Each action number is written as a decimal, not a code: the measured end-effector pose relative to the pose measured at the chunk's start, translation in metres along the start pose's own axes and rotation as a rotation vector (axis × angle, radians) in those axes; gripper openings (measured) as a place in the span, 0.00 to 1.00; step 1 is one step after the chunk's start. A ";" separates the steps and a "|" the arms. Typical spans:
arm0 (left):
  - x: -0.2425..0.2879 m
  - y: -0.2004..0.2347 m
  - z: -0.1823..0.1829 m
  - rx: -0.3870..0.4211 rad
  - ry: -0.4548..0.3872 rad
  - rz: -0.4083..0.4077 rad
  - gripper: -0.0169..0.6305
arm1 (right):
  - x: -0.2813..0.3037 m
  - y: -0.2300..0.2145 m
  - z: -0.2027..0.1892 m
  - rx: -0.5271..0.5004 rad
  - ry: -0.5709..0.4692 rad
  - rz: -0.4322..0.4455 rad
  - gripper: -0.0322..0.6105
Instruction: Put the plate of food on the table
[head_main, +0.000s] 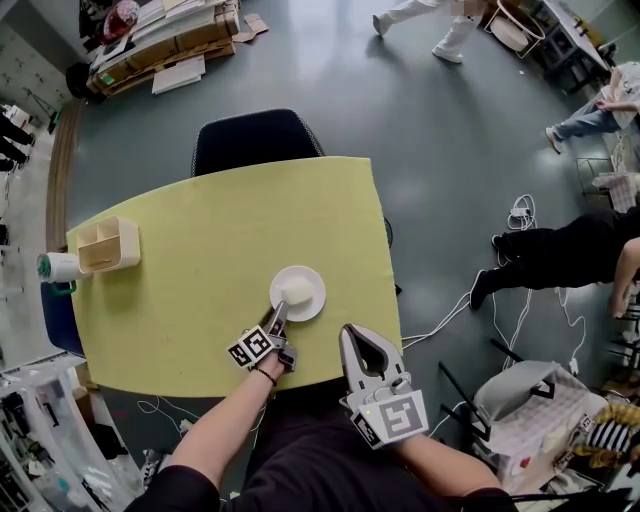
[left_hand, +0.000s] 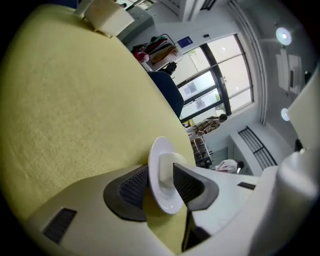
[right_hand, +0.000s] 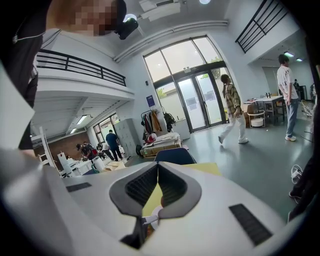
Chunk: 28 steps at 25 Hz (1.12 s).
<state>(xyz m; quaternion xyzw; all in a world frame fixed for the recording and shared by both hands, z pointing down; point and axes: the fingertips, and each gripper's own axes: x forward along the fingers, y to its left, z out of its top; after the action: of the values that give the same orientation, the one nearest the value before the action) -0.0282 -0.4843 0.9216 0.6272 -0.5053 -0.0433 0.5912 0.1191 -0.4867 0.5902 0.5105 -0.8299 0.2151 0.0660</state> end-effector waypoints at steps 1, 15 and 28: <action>-0.001 0.002 0.000 0.053 0.005 0.028 0.24 | 0.000 0.000 0.000 0.001 0.001 0.001 0.07; -0.021 -0.014 0.011 0.478 0.035 0.040 0.24 | 0.008 -0.006 -0.008 -0.010 0.016 -0.005 0.07; -0.113 -0.112 0.052 0.611 -0.041 -0.152 0.04 | 0.011 0.015 0.005 -0.002 0.011 0.080 0.07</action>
<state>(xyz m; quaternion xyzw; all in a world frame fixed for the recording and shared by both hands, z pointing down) -0.0517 -0.4663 0.7569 0.8108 -0.4582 0.0538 0.3603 0.1010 -0.4917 0.5850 0.4756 -0.8495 0.2198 0.0624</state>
